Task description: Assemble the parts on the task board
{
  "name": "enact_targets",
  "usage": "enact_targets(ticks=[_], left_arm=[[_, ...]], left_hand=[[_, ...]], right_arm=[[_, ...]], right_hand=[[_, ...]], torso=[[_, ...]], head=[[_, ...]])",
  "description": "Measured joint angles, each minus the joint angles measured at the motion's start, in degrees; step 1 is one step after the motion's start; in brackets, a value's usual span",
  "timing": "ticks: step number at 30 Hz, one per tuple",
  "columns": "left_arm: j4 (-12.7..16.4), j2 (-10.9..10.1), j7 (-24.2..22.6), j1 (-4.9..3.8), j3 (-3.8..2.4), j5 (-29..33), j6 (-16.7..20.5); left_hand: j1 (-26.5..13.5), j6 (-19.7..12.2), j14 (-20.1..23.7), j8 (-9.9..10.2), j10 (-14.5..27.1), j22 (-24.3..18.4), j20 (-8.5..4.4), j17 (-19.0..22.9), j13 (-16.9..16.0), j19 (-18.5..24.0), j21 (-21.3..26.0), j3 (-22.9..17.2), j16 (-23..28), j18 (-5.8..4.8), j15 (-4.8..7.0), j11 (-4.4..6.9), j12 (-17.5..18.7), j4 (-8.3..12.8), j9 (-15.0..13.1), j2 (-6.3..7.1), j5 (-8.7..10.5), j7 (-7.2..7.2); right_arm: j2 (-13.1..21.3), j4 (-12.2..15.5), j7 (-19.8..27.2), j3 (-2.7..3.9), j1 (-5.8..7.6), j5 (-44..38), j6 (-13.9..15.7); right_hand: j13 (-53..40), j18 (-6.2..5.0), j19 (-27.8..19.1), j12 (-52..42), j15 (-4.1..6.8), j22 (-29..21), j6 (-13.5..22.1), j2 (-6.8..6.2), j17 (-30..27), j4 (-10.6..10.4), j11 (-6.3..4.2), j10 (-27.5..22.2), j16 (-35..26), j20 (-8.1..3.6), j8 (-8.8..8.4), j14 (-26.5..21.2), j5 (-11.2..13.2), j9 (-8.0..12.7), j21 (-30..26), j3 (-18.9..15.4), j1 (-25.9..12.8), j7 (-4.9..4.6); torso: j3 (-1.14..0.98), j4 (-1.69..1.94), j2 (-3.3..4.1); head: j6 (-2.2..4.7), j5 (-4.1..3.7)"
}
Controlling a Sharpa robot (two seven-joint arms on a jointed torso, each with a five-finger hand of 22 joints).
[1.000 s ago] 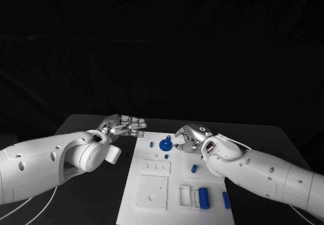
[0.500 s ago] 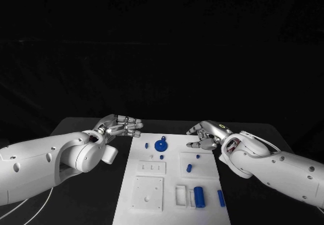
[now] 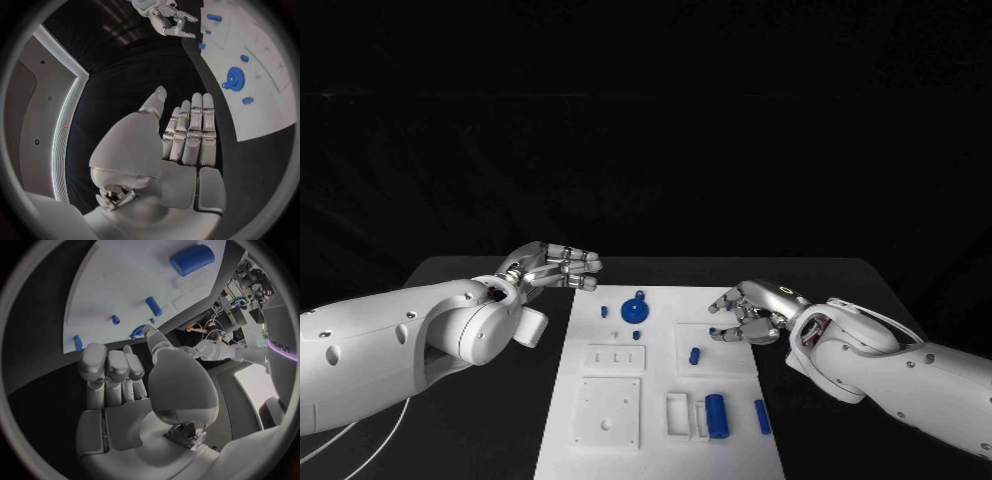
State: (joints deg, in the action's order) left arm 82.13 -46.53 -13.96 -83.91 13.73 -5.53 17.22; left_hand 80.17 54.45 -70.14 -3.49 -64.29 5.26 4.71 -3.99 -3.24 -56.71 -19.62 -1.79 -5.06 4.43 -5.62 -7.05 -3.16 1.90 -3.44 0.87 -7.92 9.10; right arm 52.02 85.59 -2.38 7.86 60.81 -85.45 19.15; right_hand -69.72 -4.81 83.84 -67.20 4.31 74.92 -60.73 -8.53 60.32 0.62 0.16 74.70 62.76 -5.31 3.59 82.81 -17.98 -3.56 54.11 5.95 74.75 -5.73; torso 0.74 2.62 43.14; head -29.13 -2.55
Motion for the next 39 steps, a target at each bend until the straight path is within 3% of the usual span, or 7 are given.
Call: enact_targets(ticks=[3, 7, 12, 17, 21, 26, 39], left_arm=[[0.0, 0.1, 0.0, 0.02, 0.01, 0.0, -0.1], [-0.1, 0.1, 0.0, 0.03, 0.04, -0.1, -0.2], [-0.2, 0.1, 0.0, 0.06, 0.06, -0.1, -0.2], [-0.3, 0.2, 0.0, 0.08, 0.07, -0.1, -0.3], [-0.4, 0.3, 0.0, 0.09, 0.08, -0.1, -0.4], [-0.5, 0.4, 0.0, 0.1, 0.08, -0.2, -0.5], [-0.6, 0.6, 0.0, 0.14, 0.08, -0.4, -0.7]], left_hand=[[0.0, 0.0, 0.0, 0.0, 0.0, 0.0, 0.0, 0.0, 0.0, 0.0, 0.0, 0.0, 0.0, 0.0, 0.0, 0.0, 0.0, 0.0, 0.0, 0.0, 0.0, 0.0], [0.0, 0.0, 0.0, 0.0, 0.0, 0.0, 0.0, 0.0, 0.0, 0.0, 0.0, 0.0, 0.0, 0.0, 0.0, -0.05, 0.0, 0.0, 0.0, 0.0, 0.0, 0.0], [0.0, 0.0, 0.0, 0.0, 0.2, 0.0, 0.0, 0.0, 0.0, 0.0, 0.0, 0.0, 0.0, 0.0, 0.0, -0.22, 0.0, 0.0, 0.0, 0.0, 0.0, 0.0], [0.0, 0.0, 0.0, 0.0, 0.2, 0.0, 0.0, 0.0, 0.0, 0.0, 0.0, 0.0, 0.0, 0.0, 0.0, -0.22, 0.0, 0.0, 0.0, 0.0, 0.0, 0.0], [0.0, 0.0, 0.0, 0.0, 0.2, 0.0, 0.0, 0.0, 0.0, 0.0, 0.0, -0.2, 0.0, 0.0, 0.0, -0.22, 0.0, 0.2, 0.0, 0.0, 0.0, 0.0], [0.0, 0.0, 0.0, 0.0, 0.2, 0.1, 0.0, 0.0, 0.0, 0.0, 0.0, -0.2, 0.0, 0.0, 0.0, -0.22, 0.0, 0.2, 0.0, 0.0, 0.0, 0.0], [0.0, 0.0, 0.0, 0.0, 0.2, 0.1, 0.0, 0.0, 0.0, 0.0, 0.0, -0.2, 0.0, 0.0, -0.01, -0.22, 0.0, 0.2, 0.0, 0.0, 0.0, 0.0]], right_arm=[[0.1, -0.5, -0.4, 0.0, -0.19, -0.9, 0.0], [0.1, -1.5, -1.1, 0.03, -0.31, -2.0, 0.6], [-0.3, -3.6, -1.8, 0.7, -0.41, -2.5, 2.2], [-1.0, -6.6, -2.1, 1.9, -0.38, -2.4, 3.6], [-1.7, -9.0, -2.1, 2.49, -0.37, -2.0, 4.0], [-3.0, -11.8, -1.9, 2.77, -0.37, -1.3, 4.1], [-7.3, -19.4, -0.5, 2.89, -0.37, 0.0, 2.4]], right_hand=[[0.0, 0.0, 0.0, 0.0, 0.0, 0.0, -0.1, 0.0, 0.0, -0.1, 0.05, 0.1, 0.0, 0.0, 0.0, 0.0, 0.5, 0.0, 0.0, 0.3, 0.0, -0.03], [0.1, 0.0, 0.0, 0.0, 0.0, 0.0, -0.4, -0.32, 0.0, 0.2, 0.05, 0.1, -0.2, 0.0, 0.0, 0.0, 3.6, 0.0, 0.0, 5.3, 0.3, 0.02], [0.1, 0.0, 0.0, 0.0, -0.01, 0.0, -0.4, -0.92, 0.1, 1.1, 0.06, 0.1, -0.2, 0.0, 0.0, 0.0, 4.0, 0.0, 0.0, 7.7, -0.3, 0.04], [0.1, 0.0, 0.0, 0.0, 0.0, 0.0, -0.4, -0.92, 0.2, 1.1, 0.14, 0.2, -0.2, 0.0, 0.0, 0.0, 4.1, 0.0, 0.0, 7.8, -0.3, 0.03], [0.1, 0.0, 0.0, 0.0, -0.01, 0.0, -0.4, -0.92, 0.2, 1.1, 0.14, 0.2, -0.2, 0.0, 0.0, 0.0, 4.2, 0.0, 0.0, 7.8, -0.3, 0.03], [0.2, 0.0, 0.0, 0.0, 0.0, 0.0, 0.2, -0.92, 0.2, 1.5, -0.08, -0.1, -0.2, 0.0, 0.0, 0.0, 4.7, 0.0, 0.0, 7.4, -0.3, -0.53], [0.7, 0.0, 0.2, 0.9, 0.16, 0.0, 9.8, -0.99, 0.0, 2.0, -1.12, -0.9, -0.7, -0.16, 0.0, 0.2, 4.7, 0.2, -0.5, 3.6, 0.5, 0.24]], torso=[[-0.11, -0.07, -0.08], [-0.11, -0.12, -0.11], [-0.08, -0.14, -0.12], [0.04, -0.1, -0.12], [0.11, -0.09, -0.13], [0.16, -0.08, -0.16], [-0.01, 0.5, 0.15]], head=[[-0.01, -0.27], [-0.01, -0.44], [0.01, -0.65], [0.02, -0.72], [-0.12, -0.74], [-0.3, -0.66], [-0.27, -0.97]])
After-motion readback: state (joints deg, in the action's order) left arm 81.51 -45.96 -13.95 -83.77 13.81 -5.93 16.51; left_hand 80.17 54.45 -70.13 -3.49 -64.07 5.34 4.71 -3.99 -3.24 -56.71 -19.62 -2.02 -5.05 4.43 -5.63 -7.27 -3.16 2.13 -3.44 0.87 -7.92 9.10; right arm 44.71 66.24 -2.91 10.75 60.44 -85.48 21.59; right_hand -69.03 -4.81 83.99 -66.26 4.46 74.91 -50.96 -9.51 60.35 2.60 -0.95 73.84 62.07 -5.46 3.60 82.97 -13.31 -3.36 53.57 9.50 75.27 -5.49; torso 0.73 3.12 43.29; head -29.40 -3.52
